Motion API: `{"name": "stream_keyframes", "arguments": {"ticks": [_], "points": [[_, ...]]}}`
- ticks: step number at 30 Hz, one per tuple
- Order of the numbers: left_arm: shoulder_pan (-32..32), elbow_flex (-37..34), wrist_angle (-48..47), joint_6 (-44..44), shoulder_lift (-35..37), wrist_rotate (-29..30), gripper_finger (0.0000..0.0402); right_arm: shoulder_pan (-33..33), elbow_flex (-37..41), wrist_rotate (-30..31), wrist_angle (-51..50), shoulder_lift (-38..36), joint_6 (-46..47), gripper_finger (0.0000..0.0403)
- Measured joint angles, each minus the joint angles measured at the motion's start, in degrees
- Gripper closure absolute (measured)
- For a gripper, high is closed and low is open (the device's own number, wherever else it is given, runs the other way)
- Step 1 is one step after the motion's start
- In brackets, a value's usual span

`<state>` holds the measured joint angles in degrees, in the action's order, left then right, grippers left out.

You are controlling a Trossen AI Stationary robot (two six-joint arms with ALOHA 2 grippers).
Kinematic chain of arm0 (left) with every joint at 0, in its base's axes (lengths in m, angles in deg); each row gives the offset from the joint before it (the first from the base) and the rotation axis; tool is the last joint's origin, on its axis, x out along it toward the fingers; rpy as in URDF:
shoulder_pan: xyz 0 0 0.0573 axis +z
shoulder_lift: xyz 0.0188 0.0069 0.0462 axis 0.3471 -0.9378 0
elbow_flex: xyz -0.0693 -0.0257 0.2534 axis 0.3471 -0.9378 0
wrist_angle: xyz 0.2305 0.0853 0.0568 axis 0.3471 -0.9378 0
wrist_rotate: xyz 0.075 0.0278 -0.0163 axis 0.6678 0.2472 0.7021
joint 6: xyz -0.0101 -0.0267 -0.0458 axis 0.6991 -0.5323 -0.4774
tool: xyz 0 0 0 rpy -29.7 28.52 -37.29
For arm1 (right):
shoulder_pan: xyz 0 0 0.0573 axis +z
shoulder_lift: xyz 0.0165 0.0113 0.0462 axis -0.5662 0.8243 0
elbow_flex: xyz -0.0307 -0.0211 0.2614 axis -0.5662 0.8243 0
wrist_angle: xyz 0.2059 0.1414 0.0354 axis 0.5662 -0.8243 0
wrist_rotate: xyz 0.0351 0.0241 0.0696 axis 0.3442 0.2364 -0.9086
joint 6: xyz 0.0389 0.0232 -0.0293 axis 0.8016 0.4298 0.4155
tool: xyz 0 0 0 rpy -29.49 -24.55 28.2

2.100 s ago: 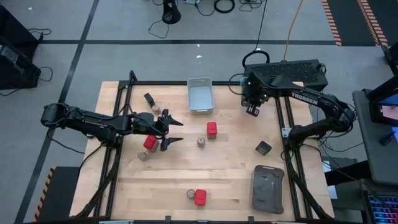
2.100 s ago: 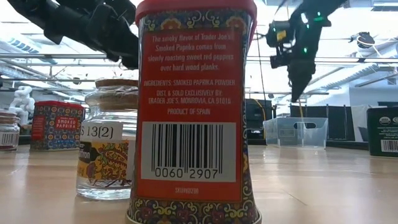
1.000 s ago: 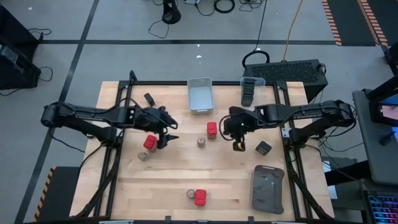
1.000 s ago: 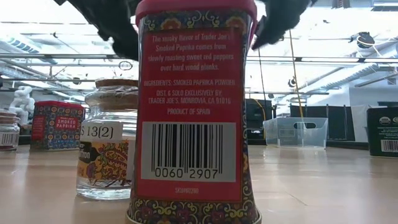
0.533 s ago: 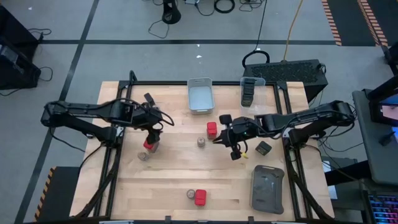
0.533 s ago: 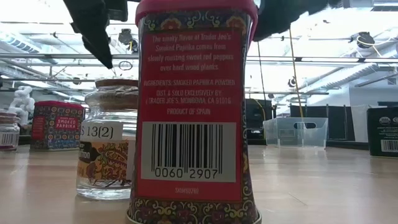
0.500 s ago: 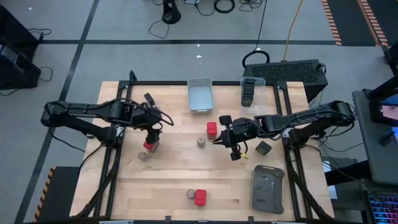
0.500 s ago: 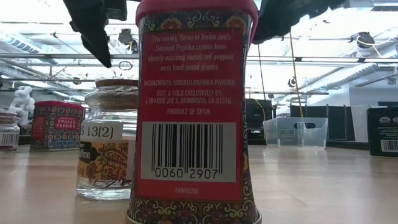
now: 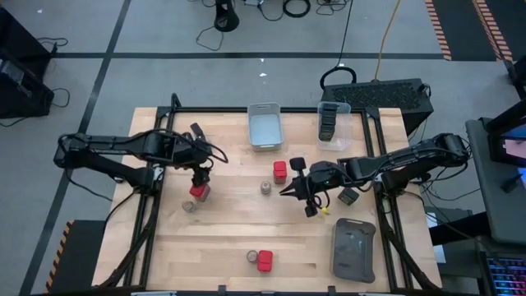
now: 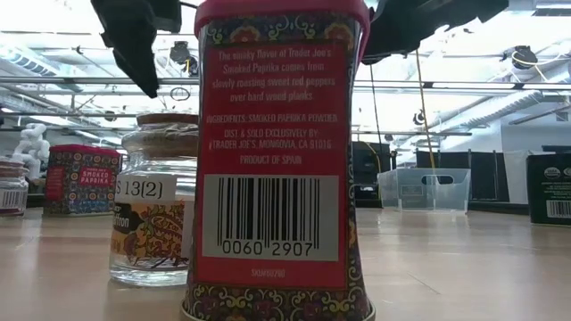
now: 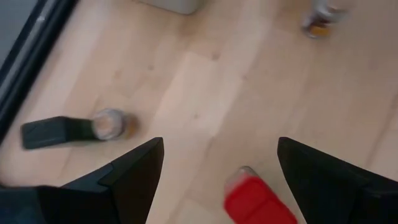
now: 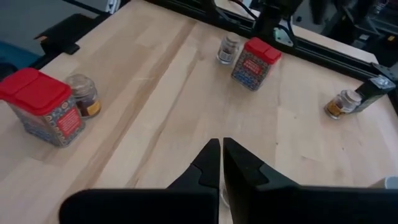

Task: Sort spices by type
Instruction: Put the black seasoning can into the transparent bin

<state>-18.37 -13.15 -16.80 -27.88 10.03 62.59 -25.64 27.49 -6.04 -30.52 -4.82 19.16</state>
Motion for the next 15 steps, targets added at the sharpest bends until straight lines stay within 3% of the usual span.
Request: {"name": "stream_keyframes", "arguments": {"ticks": [8, 15], "points": [[13.97, 0.0, -0.74, 3.29, -0.89, -0.75, 0.0084, -0.04, 0.0, 0.25, -0.13, 0.0, 0.3, 0.0403], [27.77, -0.02, -0.61, 13.43, -3.64, -2.34, 0.0084, -0.04, 0.0, 0.25, -0.9, 0.0, 0.47, 0.0403]]}}
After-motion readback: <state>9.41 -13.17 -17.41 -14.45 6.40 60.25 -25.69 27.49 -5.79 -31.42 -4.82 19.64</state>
